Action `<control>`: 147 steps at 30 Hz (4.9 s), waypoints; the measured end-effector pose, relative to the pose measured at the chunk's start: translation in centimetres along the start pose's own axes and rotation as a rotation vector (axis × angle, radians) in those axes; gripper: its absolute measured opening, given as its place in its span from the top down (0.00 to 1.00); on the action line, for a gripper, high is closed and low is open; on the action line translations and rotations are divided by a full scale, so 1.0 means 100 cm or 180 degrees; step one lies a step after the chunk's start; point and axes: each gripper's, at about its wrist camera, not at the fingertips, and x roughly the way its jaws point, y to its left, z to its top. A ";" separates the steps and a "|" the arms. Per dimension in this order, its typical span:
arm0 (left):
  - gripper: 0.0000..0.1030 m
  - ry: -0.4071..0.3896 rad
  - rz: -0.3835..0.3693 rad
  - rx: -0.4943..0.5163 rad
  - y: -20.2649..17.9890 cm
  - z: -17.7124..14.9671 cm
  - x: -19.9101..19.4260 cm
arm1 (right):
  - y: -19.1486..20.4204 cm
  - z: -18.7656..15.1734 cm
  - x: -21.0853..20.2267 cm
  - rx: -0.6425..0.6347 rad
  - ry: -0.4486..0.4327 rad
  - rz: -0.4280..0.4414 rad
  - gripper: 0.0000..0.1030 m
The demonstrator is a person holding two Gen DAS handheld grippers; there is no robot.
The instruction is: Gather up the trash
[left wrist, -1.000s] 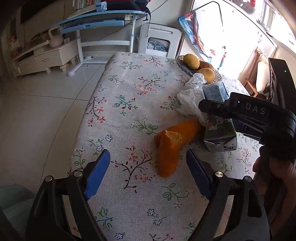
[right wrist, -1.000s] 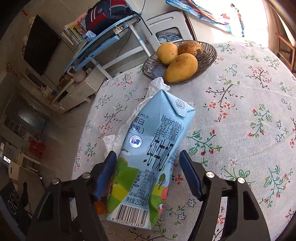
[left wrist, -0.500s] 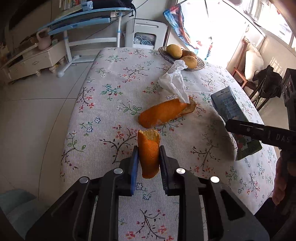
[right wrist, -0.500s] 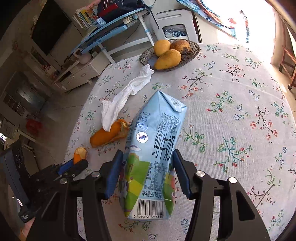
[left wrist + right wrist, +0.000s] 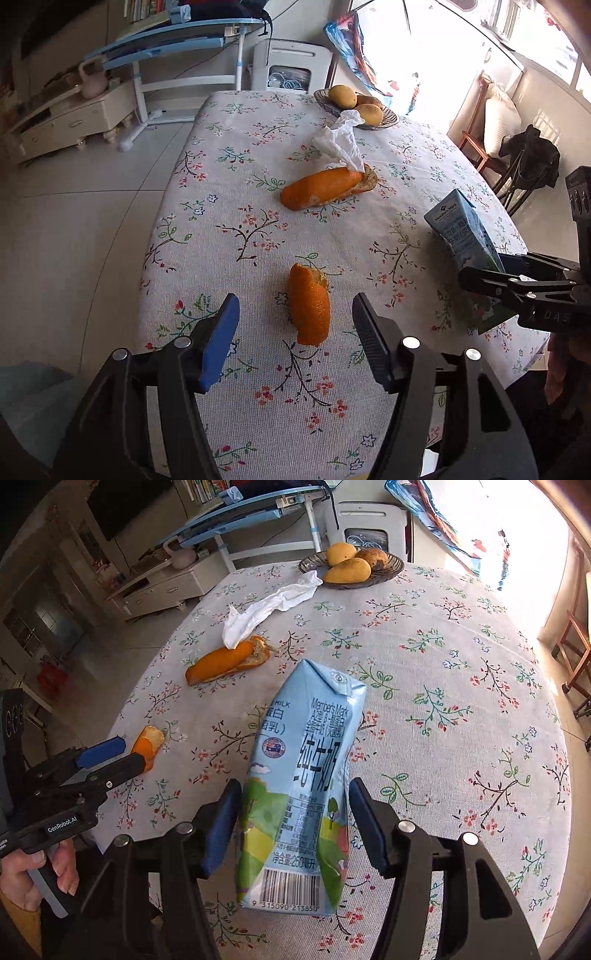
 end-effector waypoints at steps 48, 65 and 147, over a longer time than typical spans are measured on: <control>0.84 -0.0247 0.0215 0.0594 -0.024 0.000 -0.016 | 0.011 0.003 -0.007 0.0086 -0.0265 0.0346 0.41; 0.84 -0.0416 0.0167 0.0466 -0.018 -0.012 -0.050 | 0.052 -0.072 -0.053 -0.0048 -0.0562 0.0747 0.41; 0.18 -0.0673 0.0327 0.0392 -0.054 -0.150 -0.129 | 0.047 -0.173 -0.078 0.0362 -0.0835 0.0116 0.19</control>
